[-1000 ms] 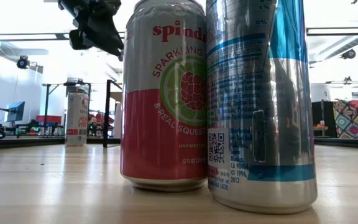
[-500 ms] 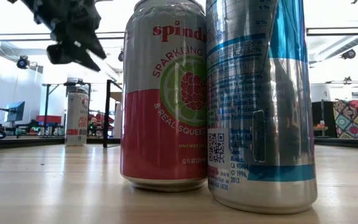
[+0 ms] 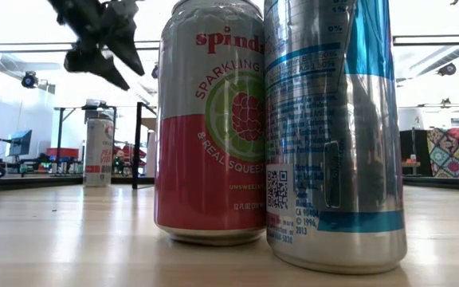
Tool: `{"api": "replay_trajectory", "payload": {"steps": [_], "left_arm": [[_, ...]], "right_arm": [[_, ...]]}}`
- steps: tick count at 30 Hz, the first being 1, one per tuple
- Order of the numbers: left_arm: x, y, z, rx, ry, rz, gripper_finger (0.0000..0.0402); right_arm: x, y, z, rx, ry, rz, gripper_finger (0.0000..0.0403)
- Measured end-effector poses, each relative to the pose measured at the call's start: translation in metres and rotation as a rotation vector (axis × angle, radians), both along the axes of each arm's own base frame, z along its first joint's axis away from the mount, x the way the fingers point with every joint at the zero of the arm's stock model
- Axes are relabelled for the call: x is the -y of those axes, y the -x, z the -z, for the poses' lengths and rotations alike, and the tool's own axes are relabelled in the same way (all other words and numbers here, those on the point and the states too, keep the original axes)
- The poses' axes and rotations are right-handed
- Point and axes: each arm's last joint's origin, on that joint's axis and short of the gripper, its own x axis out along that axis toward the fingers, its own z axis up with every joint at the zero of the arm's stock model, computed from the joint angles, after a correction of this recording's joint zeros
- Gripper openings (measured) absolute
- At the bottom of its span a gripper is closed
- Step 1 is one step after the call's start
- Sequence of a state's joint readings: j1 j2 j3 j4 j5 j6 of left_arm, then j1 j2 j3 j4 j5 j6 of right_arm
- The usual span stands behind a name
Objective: Place canned beverage on shelf
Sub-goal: Put the top white-pink soda can on the shelf
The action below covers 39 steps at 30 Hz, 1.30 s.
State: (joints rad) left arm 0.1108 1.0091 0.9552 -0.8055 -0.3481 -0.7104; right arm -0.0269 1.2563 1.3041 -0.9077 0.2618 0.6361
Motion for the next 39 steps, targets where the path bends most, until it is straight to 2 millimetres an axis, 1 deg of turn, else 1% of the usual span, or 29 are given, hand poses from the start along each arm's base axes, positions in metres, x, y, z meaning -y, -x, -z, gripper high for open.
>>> {"api": "replay_trajectory", "payload": {"steps": [3, 6, 10, 14, 18, 20, 23, 29, 32, 35, 39], "left_arm": [[-0.014, 0.011, -0.028, -0.086, -0.046, -0.079, 0.0252], [-0.031, 0.024, -0.038, -0.178, -0.04, -0.166, 0.0252], [-0.057, 0.038, -0.035, -0.238, -0.009, -0.256, 0.0252], [-0.085, 0.052, -0.025, -0.265, 0.082, -0.339, 0.0252], [-0.104, 0.061, -0.021, -0.286, 0.117, -0.405, 0.0255], [-0.109, 0.063, -0.018, -0.304, 0.123, -0.417, 0.0264], [-0.116, 0.061, -0.014, -0.32, 0.146, -0.414, 0.0289], [-0.134, 0.051, 0.0, -0.375, 0.166, -0.398, 0.0361], [-0.139, 0.047, 0.006, -0.395, 0.187, -0.394, 0.0391], [-0.142, 0.044, 0.011, -0.416, 0.203, -0.392, 0.0395], [-0.148, 0.041, 0.018, -0.445, 0.217, -0.383, 0.0378]], "right_arm": [[0.002, 0.0, 0.0, 0.0, 0.008, 0.011, 0.0288], [0.003, 0.0, 0.0, -0.001, 0.027, 0.026, 0.0288], [0.004, 0.0, 0.0, -0.002, 0.043, 0.039, 0.0288], [0.006, 0.0, 0.0, -0.003, 0.041, 0.049, 0.0288], [0.008, 0.001, 0.0, -0.003, 0.036, 0.053, 0.0288], [0.008, 0.001, 0.0, -0.004, 0.036, 0.053, 0.0288], [0.008, 0.001, 0.0, -0.004, 0.035, 0.053, 0.0288], [0.009, 0.0, 0.001, -0.006, 0.034, 0.054, 0.0288], [0.01, 0.0, 0.001, -0.008, 0.033, 0.058, 0.0288], [0.01, 0.001, 0.001, -0.014, 0.033, 0.057, 0.0288], [0.01, 0.002, 0.002, -0.03, 0.032, 0.057, 0.0288]]}}
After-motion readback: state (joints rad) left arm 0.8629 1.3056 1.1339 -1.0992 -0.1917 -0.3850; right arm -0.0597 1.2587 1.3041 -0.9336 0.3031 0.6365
